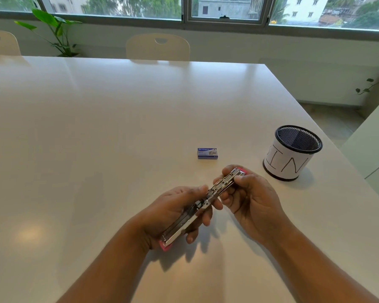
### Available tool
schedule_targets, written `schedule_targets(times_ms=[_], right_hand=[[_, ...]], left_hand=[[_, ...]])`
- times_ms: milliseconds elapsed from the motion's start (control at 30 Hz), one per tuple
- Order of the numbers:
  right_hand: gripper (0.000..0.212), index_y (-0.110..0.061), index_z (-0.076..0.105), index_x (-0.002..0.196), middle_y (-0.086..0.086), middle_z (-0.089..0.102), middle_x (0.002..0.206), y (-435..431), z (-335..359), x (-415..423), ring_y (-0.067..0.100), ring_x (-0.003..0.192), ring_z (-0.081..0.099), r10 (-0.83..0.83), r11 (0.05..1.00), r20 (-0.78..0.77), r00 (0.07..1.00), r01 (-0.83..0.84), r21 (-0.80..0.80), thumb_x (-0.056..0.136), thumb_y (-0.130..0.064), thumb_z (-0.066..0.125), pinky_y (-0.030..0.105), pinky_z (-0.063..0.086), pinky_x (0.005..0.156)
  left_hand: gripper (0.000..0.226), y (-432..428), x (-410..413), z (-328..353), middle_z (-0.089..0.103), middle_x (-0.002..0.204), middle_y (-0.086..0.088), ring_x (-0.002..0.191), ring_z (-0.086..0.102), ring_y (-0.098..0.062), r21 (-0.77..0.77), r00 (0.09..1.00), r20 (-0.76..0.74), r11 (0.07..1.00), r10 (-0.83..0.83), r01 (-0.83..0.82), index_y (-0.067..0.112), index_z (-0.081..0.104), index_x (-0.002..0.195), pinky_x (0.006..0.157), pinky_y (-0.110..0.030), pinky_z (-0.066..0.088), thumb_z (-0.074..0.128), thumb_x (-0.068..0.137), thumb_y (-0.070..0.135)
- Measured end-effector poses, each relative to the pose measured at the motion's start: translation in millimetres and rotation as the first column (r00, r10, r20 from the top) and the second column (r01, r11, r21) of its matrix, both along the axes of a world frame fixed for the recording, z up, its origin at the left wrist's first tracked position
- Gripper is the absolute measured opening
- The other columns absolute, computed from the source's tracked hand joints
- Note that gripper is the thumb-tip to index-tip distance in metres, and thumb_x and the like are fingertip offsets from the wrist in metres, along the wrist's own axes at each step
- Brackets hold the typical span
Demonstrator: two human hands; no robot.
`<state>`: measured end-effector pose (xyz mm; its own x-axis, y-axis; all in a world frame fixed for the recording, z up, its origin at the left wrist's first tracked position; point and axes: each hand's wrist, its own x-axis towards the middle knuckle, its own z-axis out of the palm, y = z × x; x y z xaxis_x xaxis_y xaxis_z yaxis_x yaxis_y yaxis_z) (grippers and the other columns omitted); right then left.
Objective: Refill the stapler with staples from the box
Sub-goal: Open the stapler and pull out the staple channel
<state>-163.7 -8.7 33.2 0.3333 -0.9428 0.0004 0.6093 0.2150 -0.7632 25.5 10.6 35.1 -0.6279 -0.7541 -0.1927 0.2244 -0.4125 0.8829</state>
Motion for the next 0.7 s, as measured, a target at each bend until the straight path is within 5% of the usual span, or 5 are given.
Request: schedule_targets(times_ms=[200, 300, 400, 500, 700], right_hand=[[0.038, -0.002, 0.072, 0.111, 0.022, 0.072, 0.089, -2.0, -4.7, -1.4, 0.019, 0.061, 0.065, 0.047, 0.999, -0.014, 0.999, -0.047, -0.009, 0.088, -0.002, 0.042, 0.028, 0.060, 0.059], [0.029, -0.008, 0.070, 0.115, 0.017, 0.075, 0.098, -1.2, -5.8, -1.6, 0.016, 0.066, 0.068, -0.088, 0.996, -0.142, 0.986, 0.084, -0.032, 0.092, -0.008, 0.051, 0.025, 0.060, 0.059], [0.019, -0.021, 0.069, 0.107, 0.000, 0.076, 0.093, 1.7, -6.2, 0.5, 0.013, 0.065, 0.069, -0.426, 0.903, -0.455, 0.782, 0.335, -0.271, 0.091, -0.011, 0.067, 0.023, 0.056, 0.055], [0.017, -0.024, 0.070, 0.096, -0.004, 0.074, 0.083, 4.5, -6.6, 1.5, 0.013, 0.059, 0.065, -0.619, 0.781, -0.549, 0.561, 0.370, -0.503, 0.083, -0.017, 0.077, 0.026, 0.055, 0.048], [0.010, -0.024, 0.076, 0.090, -0.008, 0.069, 0.088, 9.4, -3.2, 4.2, 0.012, 0.064, 0.062, -0.712, 0.677, -0.528, 0.462, 0.256, -0.689, 0.081, -0.019, 0.078, 0.014, 0.046, 0.050]], left_hand=[[0.038, -1.7, -5.4, -4.3, 0.057, 0.061, -0.004, 0.047, 0.052, -0.012, 0.048, 0.998, -0.005, 0.997, 0.060, -0.060, 0.011, 0.070, 0.090, 0.045, -0.025, 0.051, 0.060, 0.092, 0.047], [0.033, -0.2, -8.7, -3.5, 0.056, 0.063, -0.002, 0.050, 0.051, -0.011, 0.063, 0.996, 0.011, 0.994, 0.092, -0.093, 0.015, 0.071, 0.085, 0.047, -0.025, 0.050, 0.059, 0.093, 0.045], [0.033, 0.6, -11.4, -2.6, 0.053, 0.064, -0.003, 0.049, 0.048, -0.012, 0.075, 0.988, 0.034, 0.986, 0.148, -0.150, 0.013, 0.069, 0.082, 0.045, -0.025, 0.049, 0.061, 0.089, 0.045], [0.030, 1.0, -16.7, -2.3, 0.051, 0.062, -0.002, 0.046, 0.044, -0.012, 0.068, 0.982, 0.058, 0.981, 0.180, -0.184, 0.015, 0.066, 0.076, 0.042, -0.024, 0.045, 0.063, 0.086, 0.043], [0.040, 2.2, -21.2, -4.1, 0.051, 0.053, -0.001, 0.039, 0.043, -0.011, 0.045, 0.970, 0.076, 0.971, 0.232, -0.236, 0.013, 0.062, 0.072, 0.039, -0.023, 0.043, 0.064, 0.082, 0.052]])
